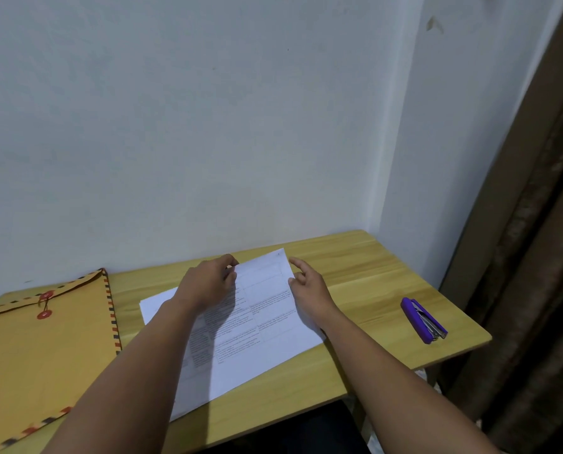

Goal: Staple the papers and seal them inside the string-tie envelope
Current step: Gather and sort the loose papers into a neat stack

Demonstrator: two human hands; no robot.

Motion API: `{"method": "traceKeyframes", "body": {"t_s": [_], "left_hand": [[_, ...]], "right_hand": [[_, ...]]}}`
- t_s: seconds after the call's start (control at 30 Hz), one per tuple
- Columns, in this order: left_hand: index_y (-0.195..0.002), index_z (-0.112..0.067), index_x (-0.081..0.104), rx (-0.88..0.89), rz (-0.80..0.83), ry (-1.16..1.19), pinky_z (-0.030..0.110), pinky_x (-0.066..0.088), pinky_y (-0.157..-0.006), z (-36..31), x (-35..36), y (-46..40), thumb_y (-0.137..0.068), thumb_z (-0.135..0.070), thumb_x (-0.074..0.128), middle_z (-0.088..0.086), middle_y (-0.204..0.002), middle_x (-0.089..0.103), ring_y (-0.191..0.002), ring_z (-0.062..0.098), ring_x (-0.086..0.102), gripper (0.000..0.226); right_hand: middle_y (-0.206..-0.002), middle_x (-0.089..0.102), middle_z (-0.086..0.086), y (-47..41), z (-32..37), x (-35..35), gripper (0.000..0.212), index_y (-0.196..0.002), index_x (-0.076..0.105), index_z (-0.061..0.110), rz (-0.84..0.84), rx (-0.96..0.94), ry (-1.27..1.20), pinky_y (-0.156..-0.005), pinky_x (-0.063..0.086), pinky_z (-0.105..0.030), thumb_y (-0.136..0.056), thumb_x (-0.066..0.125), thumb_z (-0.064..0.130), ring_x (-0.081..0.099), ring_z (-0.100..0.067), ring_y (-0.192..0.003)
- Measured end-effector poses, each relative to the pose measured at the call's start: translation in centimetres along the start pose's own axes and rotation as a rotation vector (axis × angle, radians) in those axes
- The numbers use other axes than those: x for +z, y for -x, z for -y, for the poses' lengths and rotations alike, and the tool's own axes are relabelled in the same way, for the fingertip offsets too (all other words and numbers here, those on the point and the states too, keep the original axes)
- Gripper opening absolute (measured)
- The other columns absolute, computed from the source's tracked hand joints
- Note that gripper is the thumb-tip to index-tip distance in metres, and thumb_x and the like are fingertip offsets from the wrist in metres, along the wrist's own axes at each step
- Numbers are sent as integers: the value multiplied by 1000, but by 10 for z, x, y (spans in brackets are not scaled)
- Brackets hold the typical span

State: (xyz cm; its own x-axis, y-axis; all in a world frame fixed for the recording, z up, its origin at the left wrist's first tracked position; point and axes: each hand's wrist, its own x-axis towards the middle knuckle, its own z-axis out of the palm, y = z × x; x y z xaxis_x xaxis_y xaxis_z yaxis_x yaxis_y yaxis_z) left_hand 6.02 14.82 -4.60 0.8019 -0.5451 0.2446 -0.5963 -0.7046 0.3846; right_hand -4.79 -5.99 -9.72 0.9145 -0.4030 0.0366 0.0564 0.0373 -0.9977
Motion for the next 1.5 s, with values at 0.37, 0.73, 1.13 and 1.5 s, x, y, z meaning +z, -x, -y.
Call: {"method": "traceKeyframes", "body": {"t_s": [0.37,0.73,1.13,1.5], "left_hand": [[-108,-27,66,57,-13,36,42,54,-72,10,14,6,-91,-14,49,0,-90,59,-88,25,58,28],[-113,-25,62,33,-49,100,34,46,-68,1,22,2,-91,-9,49,-5,-96,63,-86,23,56,30],[-105,-23,61,70,-75,85,35,44,-61,-9,35,-1,-94,-10,46,-8,-79,62,-78,24,56,23],[-134,-27,62,94,-47,127,36,51,-73,-4,55,-4,-88,-3,48,-5,-94,65,-87,21,59,53]], "right_hand": [[-121,77,-5,3,-4,11,54,-143,60,27,-14,39,64,-81,62,-27,-106,41,-8,76,-22,-110],[-130,72,9,4,-17,13,60,-153,51,40,15,-81,339,-100,58,-38,-105,39,5,70,-14,-117],[-156,55,8,5,-25,21,59,-159,40,40,33,-138,404,-118,46,-44,-105,42,17,52,-14,-142],[-99,54,15,-8,-30,19,58,-154,48,45,-84,-185,346,-81,43,-26,-107,48,11,49,1,-73]]}}
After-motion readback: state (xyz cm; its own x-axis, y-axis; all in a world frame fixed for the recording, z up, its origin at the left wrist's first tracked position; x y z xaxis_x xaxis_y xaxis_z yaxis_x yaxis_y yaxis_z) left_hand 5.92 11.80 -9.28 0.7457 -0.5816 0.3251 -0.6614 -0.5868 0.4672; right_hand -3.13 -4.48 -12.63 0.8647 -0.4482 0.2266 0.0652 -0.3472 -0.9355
